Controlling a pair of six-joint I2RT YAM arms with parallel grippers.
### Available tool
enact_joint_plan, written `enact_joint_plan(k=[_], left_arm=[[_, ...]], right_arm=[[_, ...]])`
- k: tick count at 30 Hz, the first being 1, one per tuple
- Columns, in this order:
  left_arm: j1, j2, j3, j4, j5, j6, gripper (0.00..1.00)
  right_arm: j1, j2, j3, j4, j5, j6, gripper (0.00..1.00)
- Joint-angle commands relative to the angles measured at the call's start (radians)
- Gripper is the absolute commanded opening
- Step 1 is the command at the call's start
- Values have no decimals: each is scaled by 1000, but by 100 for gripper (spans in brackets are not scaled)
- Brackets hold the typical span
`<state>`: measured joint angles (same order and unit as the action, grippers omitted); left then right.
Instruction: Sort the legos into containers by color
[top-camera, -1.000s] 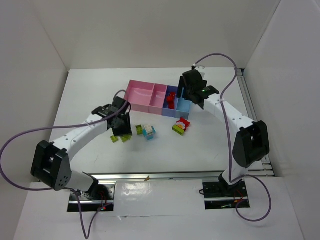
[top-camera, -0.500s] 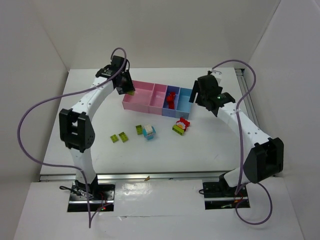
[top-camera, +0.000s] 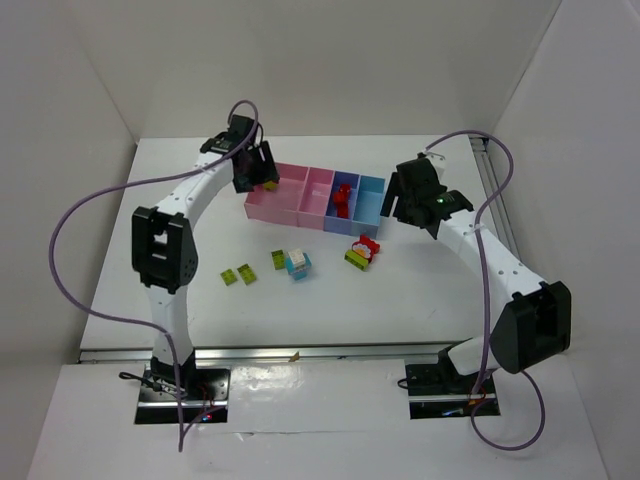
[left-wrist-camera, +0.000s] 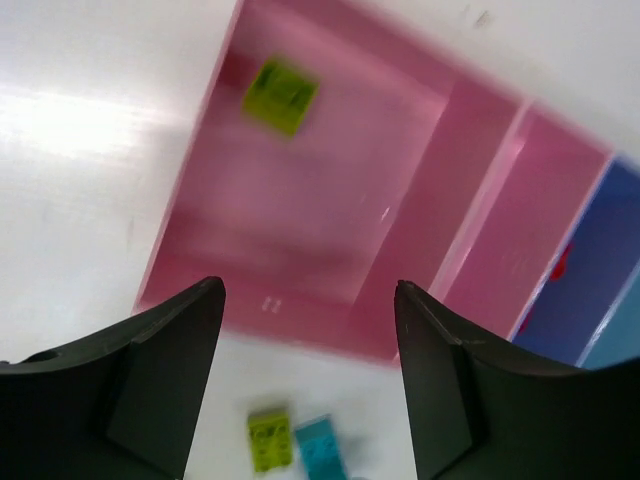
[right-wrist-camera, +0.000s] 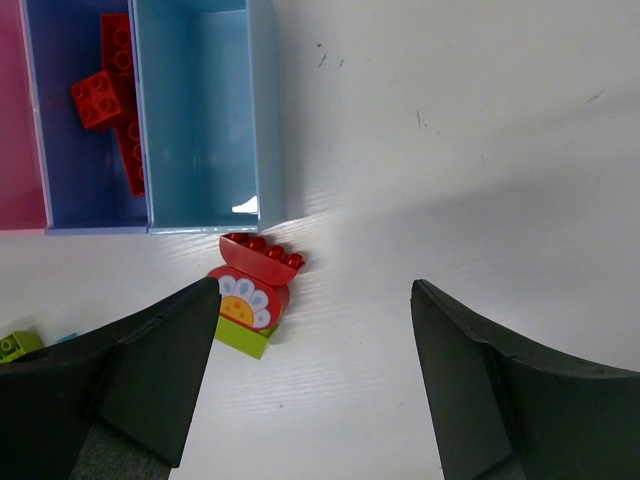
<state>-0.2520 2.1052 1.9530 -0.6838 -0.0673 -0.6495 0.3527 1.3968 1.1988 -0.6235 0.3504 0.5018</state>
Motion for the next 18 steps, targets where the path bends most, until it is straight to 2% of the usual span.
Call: enact_joint_plan(k=[1,3,4,5,6,9,11,18], left_arm=[[5,-233,-214,-33,-45,7,79],[5,-401,-366,-33,-55,-15,78],[5,-454,-511,-33,-66,-54,76],[5,-505,-587,-33,-66,-82,76],[5,-605,-735,-17,-78,-145,75],[5,-733,-960,13,-88,-254,75],[16,-804,-1020,13,-88,-286,70],[74,-749,-1123,47,-49,-294,70]], right_arm=[[-4,-16,-1,2,-4,3,84],[-4,-7,-1,14,-4,-8,84],[-4,-7,-1,15,-4,-8,84],[-4,2,-1,27,-16,-19,84],[-4,16,-1,42,-27,-28,84],[-4,53,-1,42,-53,-51,84],[-4,68,22,42,-53,-51,84],[-4,77,22,31,-44,-60,84]])
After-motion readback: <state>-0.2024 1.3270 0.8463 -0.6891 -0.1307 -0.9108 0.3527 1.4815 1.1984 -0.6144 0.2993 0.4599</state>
